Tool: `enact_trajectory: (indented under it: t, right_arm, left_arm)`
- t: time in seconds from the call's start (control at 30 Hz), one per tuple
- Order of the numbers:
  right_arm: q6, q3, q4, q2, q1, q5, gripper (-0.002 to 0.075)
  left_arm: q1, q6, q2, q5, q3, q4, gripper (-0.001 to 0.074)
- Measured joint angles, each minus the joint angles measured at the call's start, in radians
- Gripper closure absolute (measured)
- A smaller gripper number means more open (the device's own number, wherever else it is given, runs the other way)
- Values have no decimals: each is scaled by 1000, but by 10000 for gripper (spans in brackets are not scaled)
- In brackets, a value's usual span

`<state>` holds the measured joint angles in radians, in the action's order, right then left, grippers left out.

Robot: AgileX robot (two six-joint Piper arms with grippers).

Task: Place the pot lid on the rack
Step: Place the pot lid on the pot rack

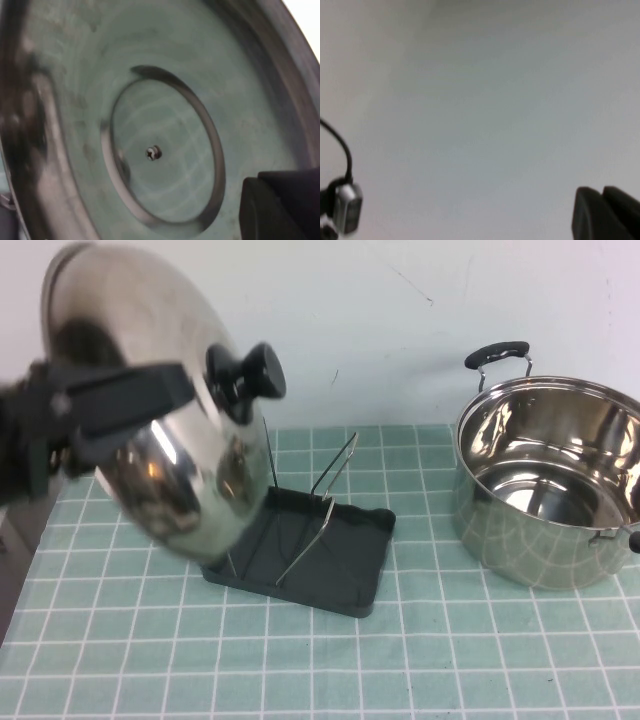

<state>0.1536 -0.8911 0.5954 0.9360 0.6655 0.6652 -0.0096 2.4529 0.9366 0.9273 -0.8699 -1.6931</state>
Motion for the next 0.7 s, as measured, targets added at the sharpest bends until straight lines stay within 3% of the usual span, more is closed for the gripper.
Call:
enact_trajectory:
  t: [0.17, 0.33, 0.5, 0.7]
  right_arm:
    - [-16, 0, 15, -146, 0, -421, 722]
    - [-18, 2, 32, -239, 0, -677, 727]
    - [-18, 33, 41, -289, 0, -762, 727]
    - [-18, 54, 41, -295, 0, -792, 727]
  left_arm:
    - [0, 0, 219, 76, -212, -92, 664]
    - [-54, -14, 424, 187, -384, -99, 664]
    - [-143, -74, 547, 201, -456, -99, 664]
    - [-162, -151, 601, 196, -460, -99, 664]
